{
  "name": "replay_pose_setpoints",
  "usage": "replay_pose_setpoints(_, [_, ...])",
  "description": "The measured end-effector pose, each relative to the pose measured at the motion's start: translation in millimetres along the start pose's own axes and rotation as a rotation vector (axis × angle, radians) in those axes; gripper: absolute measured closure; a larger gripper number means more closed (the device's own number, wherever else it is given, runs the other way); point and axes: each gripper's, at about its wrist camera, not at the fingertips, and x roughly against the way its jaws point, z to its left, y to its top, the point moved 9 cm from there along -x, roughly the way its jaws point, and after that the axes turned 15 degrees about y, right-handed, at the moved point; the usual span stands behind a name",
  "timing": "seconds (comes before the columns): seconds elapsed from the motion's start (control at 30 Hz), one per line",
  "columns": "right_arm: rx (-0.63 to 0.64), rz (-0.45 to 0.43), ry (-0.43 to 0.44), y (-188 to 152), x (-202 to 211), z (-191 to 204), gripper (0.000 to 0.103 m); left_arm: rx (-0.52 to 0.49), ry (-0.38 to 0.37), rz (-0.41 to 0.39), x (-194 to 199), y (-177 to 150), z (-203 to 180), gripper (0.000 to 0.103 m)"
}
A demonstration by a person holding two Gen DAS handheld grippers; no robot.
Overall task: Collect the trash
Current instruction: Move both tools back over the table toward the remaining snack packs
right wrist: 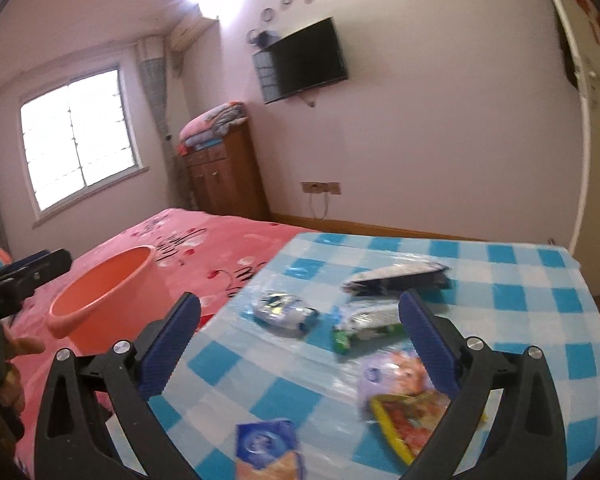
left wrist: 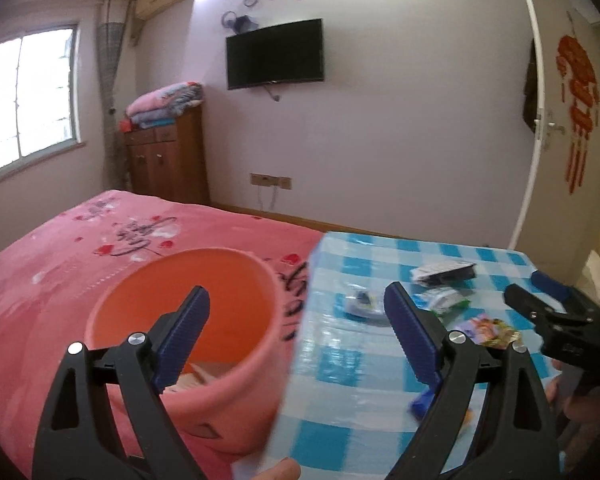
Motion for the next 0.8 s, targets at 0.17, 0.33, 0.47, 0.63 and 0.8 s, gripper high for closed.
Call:
replay_pose_setpoints(0.17, [-0.075, -0.023, 0.007, -4, 17, -29, 0.005, 0.000, -0.045, 0.031, 2, -6, -28, 0.014])
replay_pose_setpoints(0.33, [-0.126, -0.036, 0.025, -7, 27, -47, 0.005, -0.039, -0.072, 0.069, -1, -19, -55, 0.014])
replay_pose_setpoints(0.47, [-0.152, -0.030, 0.019, -9, 34, -61, 0.005, -0.067, -0.084, 0.100, -4, -30, -72, 0.014])
replay_pose_setpoints(0.63, [-0.174, -0.006, -0.008, -16, 39, -86, 0.005, -0.090, -0.097, 0.157, -13, -44, -92, 0.014])
replay_pose_setpoints(0.8, [-0.204, 0.015, -0.042, -25, 45, -110, 0.005, -0.130, -0.113, 0.205, -22, -64, -115, 0.014])
